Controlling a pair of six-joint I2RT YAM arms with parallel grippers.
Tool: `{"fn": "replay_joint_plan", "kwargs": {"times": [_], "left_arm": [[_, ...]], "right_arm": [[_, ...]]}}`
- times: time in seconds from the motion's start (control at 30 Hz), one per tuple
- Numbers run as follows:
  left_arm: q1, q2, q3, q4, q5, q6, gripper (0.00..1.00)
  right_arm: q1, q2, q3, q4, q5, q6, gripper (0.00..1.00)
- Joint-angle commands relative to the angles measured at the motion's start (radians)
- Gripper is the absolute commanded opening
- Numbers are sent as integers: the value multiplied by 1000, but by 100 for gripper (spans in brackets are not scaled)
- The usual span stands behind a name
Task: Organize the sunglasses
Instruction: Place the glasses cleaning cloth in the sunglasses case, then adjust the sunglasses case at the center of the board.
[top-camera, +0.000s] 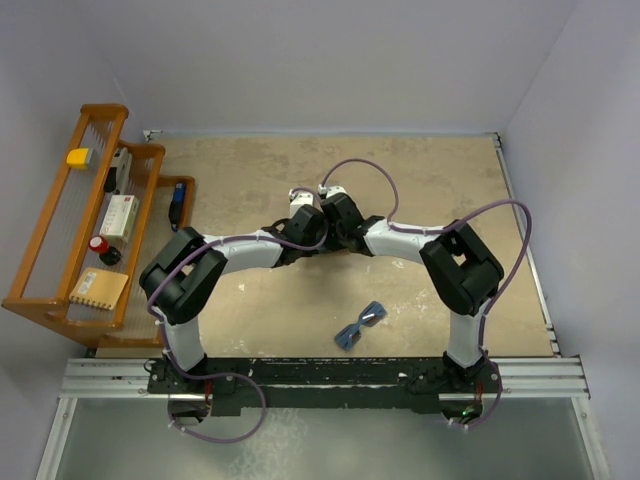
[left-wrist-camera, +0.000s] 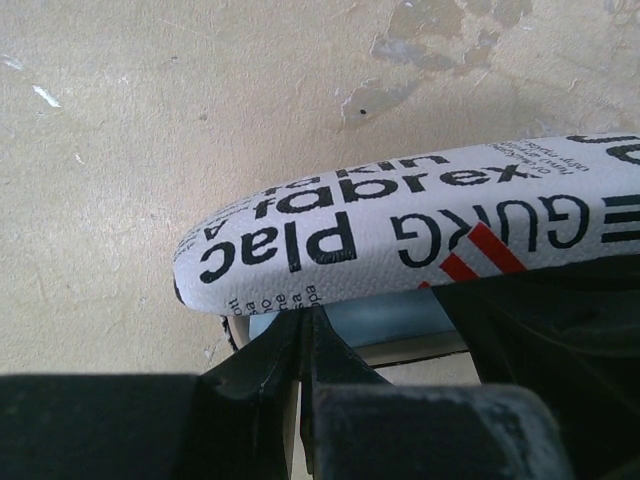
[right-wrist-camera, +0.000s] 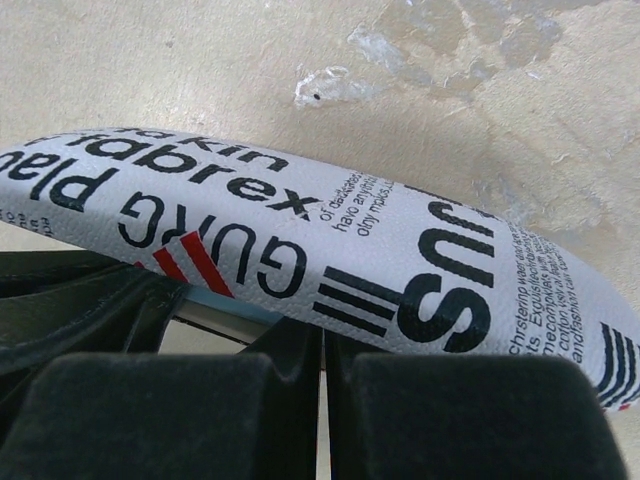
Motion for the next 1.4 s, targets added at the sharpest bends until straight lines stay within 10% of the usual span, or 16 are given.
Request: {"fn": "replay_joint_plan", "kwargs": {"times": [0.0, 0.77, 1.37], "left_arm": [[-11, -42, 34, -41, -13, 28, 0], [64, -226, 69, -96, -57, 100, 0], [165, -88, 43, 131, 134, 109, 0]], "right_arm": [[19, 2, -17, 5, 9, 2, 0], [19, -4, -81, 20, -1, 6, 0], [18, 2, -71, 11, -5, 0, 0]]}}
